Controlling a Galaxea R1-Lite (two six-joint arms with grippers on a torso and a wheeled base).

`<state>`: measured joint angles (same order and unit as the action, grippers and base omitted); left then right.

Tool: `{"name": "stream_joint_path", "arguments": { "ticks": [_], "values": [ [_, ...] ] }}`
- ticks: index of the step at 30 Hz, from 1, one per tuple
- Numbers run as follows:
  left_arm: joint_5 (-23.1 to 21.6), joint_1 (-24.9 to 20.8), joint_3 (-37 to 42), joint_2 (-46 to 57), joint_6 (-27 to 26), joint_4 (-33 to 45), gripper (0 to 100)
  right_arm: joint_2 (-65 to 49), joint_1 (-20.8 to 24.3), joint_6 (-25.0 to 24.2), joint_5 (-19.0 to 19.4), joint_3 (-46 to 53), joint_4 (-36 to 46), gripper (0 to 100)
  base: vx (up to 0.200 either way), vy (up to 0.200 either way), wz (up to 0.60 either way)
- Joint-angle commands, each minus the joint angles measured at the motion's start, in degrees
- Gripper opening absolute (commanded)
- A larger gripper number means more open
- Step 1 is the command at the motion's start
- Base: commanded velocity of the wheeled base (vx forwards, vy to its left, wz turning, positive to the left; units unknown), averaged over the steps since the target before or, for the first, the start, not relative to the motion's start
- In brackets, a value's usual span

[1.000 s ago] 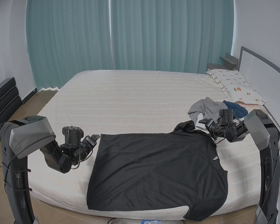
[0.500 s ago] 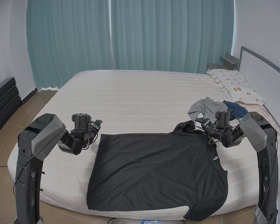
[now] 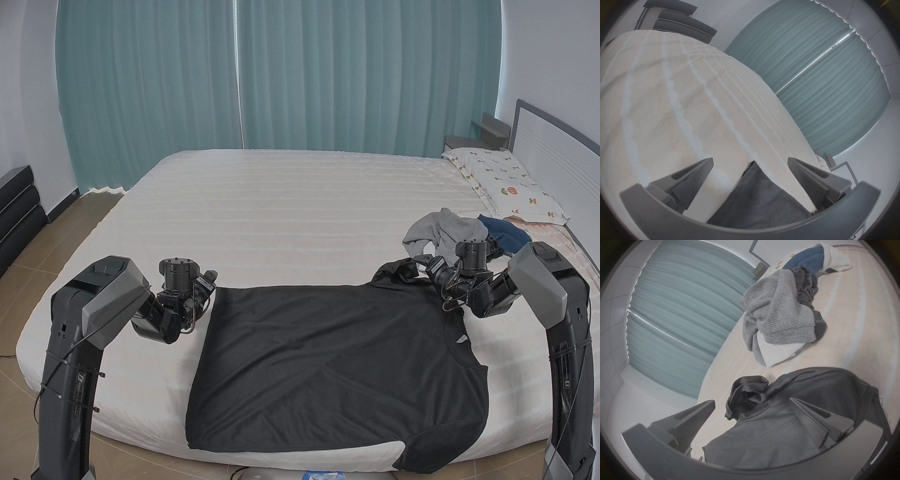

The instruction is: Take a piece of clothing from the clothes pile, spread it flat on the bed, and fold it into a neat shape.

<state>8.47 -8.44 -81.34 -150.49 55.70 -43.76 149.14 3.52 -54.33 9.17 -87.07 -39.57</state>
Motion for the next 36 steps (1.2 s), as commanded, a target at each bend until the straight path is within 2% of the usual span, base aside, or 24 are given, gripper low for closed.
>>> {"name": "stream_joint_path", "arguments": {
  "ticks": [1, 5, 9, 10, 26, 36],
  "values": [
    [0.93, 0.0, 0.56, -0.06, 0.11, -0.62, 100, 4.58, 0.61, 0.02, -0.55, -4.69, 0.9, 100, 0.0, 0.0, 0.0],
    [1.11, 0.0, 2.5, 0.29, 0.2, -3.52, 100, 6.78, 0.52, 0.1, -3.54, -10.41, 5.56, 100, 0.0, 0.0, 0.0],
    [1.11, 0.0, 3.73, 0.46, 0.2, -5.72, 100, 8.27, 0.26, 0.1, -4.25, -12.43, 6.61, 100, 0.0, 0.0, 0.0],
    [1.11, 0.0, 3.82, 0.46, 0.2, -5.81, 100, 8.45, 0.26, 0.02, -4.33, -12.87, 6.61, 0, 0.0, 0.0, 0.0],
    [1.11, 0.0, 4.17, 0.55, 0.29, -5.81, 100, 9.85, -1.41, -0.25, -7.67, -17.0, 6.7, 0, 0.0, 0.0, 0.0],
    [1.2, 0.0, 4.17, 0.55, 0.29, -5.81, 100, 10.03, -3.61, -0.25, -8.11, -17.52, 7.75, 0, 0.0, 0.0, 0.0]
  ]
}}
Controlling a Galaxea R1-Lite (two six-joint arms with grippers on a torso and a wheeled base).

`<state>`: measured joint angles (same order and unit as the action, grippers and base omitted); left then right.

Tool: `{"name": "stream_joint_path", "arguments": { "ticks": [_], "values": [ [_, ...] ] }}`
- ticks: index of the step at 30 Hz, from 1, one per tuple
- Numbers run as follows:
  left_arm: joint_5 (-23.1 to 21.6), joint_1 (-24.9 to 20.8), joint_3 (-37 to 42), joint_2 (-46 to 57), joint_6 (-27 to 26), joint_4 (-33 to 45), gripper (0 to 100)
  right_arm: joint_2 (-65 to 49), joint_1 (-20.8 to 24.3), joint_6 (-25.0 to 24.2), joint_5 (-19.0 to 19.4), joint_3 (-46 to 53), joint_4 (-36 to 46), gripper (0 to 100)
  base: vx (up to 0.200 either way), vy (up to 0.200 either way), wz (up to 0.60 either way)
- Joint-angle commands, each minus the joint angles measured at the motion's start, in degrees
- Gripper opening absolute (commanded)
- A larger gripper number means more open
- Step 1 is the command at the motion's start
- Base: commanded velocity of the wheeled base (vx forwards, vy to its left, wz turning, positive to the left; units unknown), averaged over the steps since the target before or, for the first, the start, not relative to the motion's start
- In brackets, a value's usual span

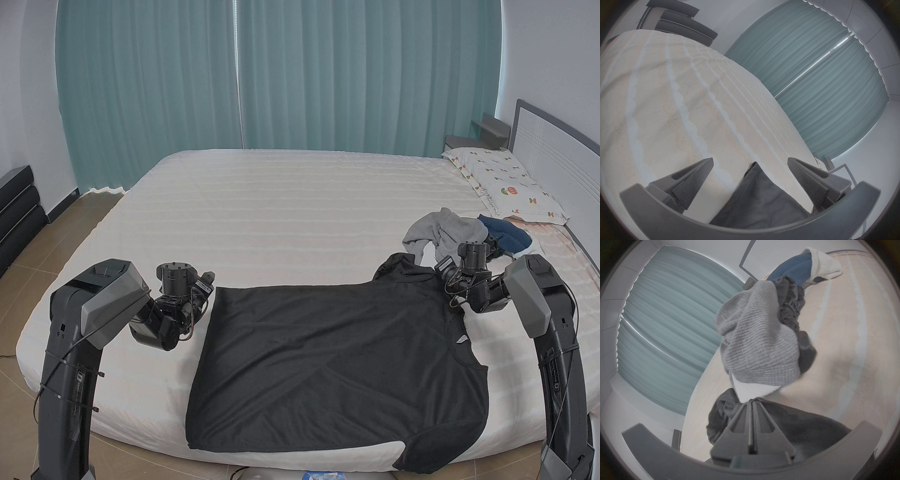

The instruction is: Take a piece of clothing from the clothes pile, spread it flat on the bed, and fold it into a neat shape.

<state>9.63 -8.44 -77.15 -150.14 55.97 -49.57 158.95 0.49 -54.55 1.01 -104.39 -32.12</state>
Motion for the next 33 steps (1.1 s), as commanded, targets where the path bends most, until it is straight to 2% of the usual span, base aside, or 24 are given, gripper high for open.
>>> {"name": "stream_joint_path", "arguments": {
  "ticks": [1, 12, 13, 20, 26, 29, 33],
  "values": [
    [0.04, 0.0, -0.01, 0.2, 0.02, 0.0, 100, 0.22, -0.58, -0.03, -0.05, -0.55, 0.92, 0, 0.0, 0.0, 0.0],
    [0.04, 0.0, -0.01, 0.2, 0.02, 0.0, 100, 0.66, -0.66, 0.06, -0.4, -1.61, 3.82, 0, 0.0, 0.0, 0.0],
    [0.04, 0.0, -0.01, 0.2, 0.02, 0.0, 100, 0.66, -0.66, 0.06, -0.4, -1.61, 3.91, 100, 0.0, 0.0, 0.0],
    [-0.05, 0.0, 0.07, 0.2, 0.11, 0.0, 100, -1.72, -0.75, 0.06, -0.31, 1.12, 3.03, 100, 0.0, 0.0, 0.0],
    [-0.05, 0.09, 2.62, 1.25, 1.07, -0.53, 100, -8.57, -1.81, 0.41, 0.57, 10.52, -1.01, 100, 0.0, 0.0, 0.0],
    [-0.23, 0.09, 7.37, 3.98, 3.1, -2.55, 100, -10.68, -2.68, 2.96, 1.19, 15.09, -5.67, 100, 0.0, 0.0, 0.0],
    [-1.37, -0.18, 11.24, 6.35, 5.03, -3.34, 100, -12.18, -2.86, 6.21, 2.5, 18.69, -7.25, 100, 0.0, 0.0, 0.0]
  ]
}}
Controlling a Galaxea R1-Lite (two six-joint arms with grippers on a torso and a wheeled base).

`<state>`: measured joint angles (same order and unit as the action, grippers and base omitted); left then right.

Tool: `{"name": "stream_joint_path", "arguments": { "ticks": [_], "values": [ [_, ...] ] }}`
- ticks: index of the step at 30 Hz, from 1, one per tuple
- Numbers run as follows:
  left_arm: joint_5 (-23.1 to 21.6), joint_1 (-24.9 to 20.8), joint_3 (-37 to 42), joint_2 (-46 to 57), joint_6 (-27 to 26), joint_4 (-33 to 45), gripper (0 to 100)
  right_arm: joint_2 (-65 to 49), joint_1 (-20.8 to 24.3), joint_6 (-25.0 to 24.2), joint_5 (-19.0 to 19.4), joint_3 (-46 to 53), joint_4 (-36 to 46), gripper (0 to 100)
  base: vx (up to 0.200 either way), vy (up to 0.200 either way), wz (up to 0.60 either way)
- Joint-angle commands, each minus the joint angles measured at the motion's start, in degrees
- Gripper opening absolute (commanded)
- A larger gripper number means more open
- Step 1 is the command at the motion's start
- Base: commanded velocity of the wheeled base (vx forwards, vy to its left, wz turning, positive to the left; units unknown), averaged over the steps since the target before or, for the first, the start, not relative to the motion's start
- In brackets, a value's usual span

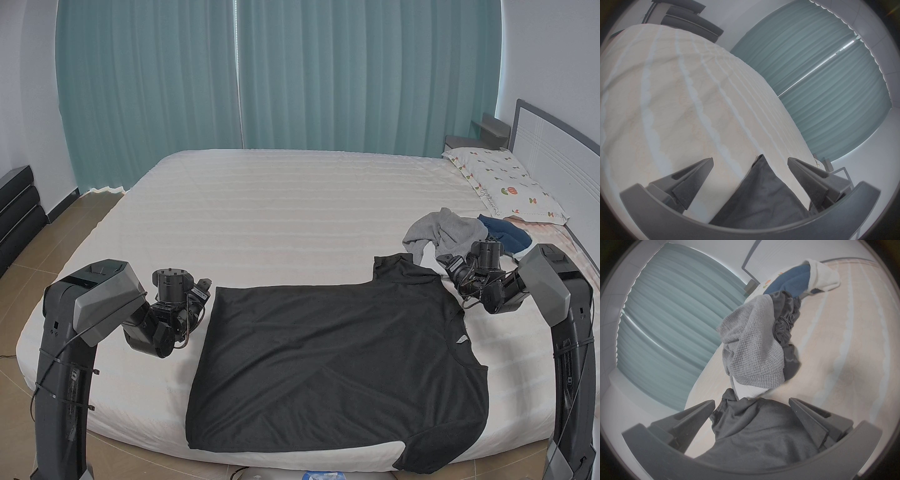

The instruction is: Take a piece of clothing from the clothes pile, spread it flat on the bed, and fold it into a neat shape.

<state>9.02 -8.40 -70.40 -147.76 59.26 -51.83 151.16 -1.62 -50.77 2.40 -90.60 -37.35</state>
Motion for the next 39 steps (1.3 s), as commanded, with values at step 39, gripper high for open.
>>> {"name": "stream_joint_path", "arguments": {
  "ticks": [39],
  "values": [
    [-2.96, -1.36, 18.19, 11.27, 2.97, -3.27, 100, -26.89, -3.04, 5.25, 9.55, 52.19, -20.3, 100, 0.0, 0.0, 0.0]
  ]
}}
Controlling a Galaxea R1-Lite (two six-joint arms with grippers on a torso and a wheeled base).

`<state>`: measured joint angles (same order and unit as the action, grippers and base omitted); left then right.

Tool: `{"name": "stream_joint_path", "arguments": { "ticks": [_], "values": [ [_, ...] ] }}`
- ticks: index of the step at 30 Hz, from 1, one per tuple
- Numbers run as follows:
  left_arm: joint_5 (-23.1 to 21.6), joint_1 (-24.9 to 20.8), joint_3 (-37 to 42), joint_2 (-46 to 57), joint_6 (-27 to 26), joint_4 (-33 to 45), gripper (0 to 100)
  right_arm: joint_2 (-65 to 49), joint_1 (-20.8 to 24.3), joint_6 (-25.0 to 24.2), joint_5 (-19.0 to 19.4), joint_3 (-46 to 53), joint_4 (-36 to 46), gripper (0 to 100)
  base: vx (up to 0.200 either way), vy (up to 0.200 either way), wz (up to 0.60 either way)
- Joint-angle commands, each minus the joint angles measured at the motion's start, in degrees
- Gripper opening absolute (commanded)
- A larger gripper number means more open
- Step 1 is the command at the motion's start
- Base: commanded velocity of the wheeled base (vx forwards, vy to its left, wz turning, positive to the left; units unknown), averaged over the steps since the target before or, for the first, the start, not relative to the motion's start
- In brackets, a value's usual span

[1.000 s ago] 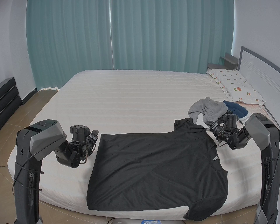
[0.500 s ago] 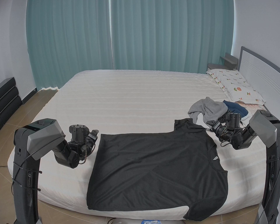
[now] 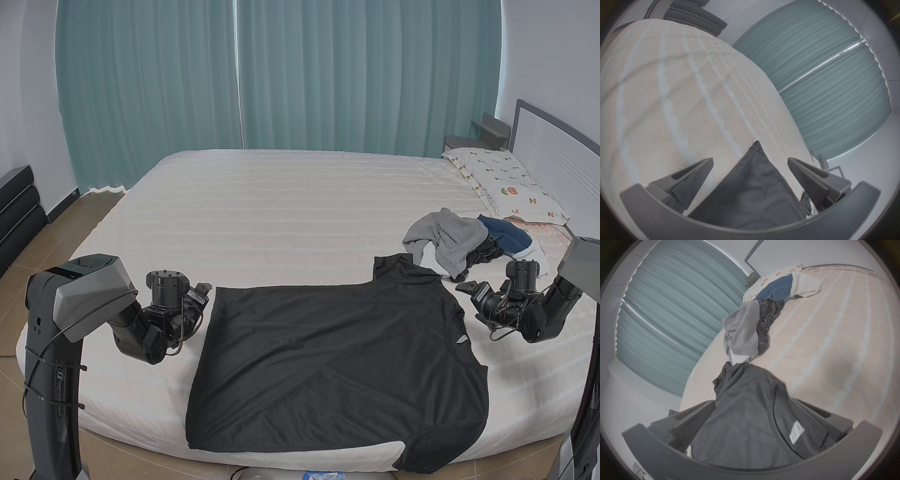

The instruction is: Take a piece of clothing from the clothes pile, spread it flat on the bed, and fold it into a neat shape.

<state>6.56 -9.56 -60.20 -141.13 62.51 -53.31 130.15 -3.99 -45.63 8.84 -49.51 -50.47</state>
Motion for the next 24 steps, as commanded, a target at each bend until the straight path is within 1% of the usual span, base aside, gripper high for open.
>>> {"name": "stream_joint_path", "arguments": {
  "ticks": [1, 2, 4, 6, 8, 9, 10, 11, 14, 24],
  "values": [
    [-0.49, -0.29, 8.61, 4.99, -0.2, -1.97, 100, -5.87, -0.67, 0.1, 3.29, 11.54, -7.63, 100, 0.0, 0.0, 0.0],
    [-0.58, -1.78, 12.47, 6.57, -0.2, -2.76, 100, -5.34, -0.94, 0.1, 4.61, 13.91, -10.0, 100, 0.0, 0.0, 0.0],
    [-0.58, -4.07, 16.08, 7.45, -0.29, -4.17, 100, -4.73, -1.73, 0.37, 6.54, 15.4, -11.67, 100, -0.2, 0.0, 0.0],
    [-0.58, -6.35, 19.77, 7.89, 0.06, -7.16, 100, -4.73, -2.43, 1.42, 7.6, 16.11, -12.02, 100, -0.2, 0.0, 0.0],
    [-0.58, -6.35, 19.77, 7.89, 0.06, -7.16, 100, -4.73, -2.43, 1.42, 7.6, 16.11, -12.02, 100, -0.2, 0.0, 0.0],
    [-0.93, -7.76, 24.51, 7.98, 1.47, -13.58, 100, -4.64, -3.31, 2.65, 8.04, 17.69, -12.02, 100, -0.2, 0.0, 0.0],
    [-0.85, -8.02, 25.3, 7.98, 1.56, -15.07, 100, -4.46, -3.31, 3.0, 8.04, 18.3, -12.11, 100, -0.2, 0.0, 0.0],
    [-0.85, -8.02, 25.39, 8.06, 1.56, -15.25, 100, -4.38, -3.31, 3.09, 8.04, 18.39, -12.02, 100, -0.2, 0.0, 0.0],
    [-1.11, -8.28, 29.52, 8.24, 1.47, -17.0, 100, -3.32, -3.31, 5.64, 9.27, 20.5, -12.37, 100, -0.2, 0.0, 0.0],
    [-1.37, -8.81, 30.75, 8.68, 1.65, -17.44, 100, -2.27, -3.13, 5.99, 9.62, 23.05, -16.42, 100, 0.0, 0.0, 0.0]
  ]
}}
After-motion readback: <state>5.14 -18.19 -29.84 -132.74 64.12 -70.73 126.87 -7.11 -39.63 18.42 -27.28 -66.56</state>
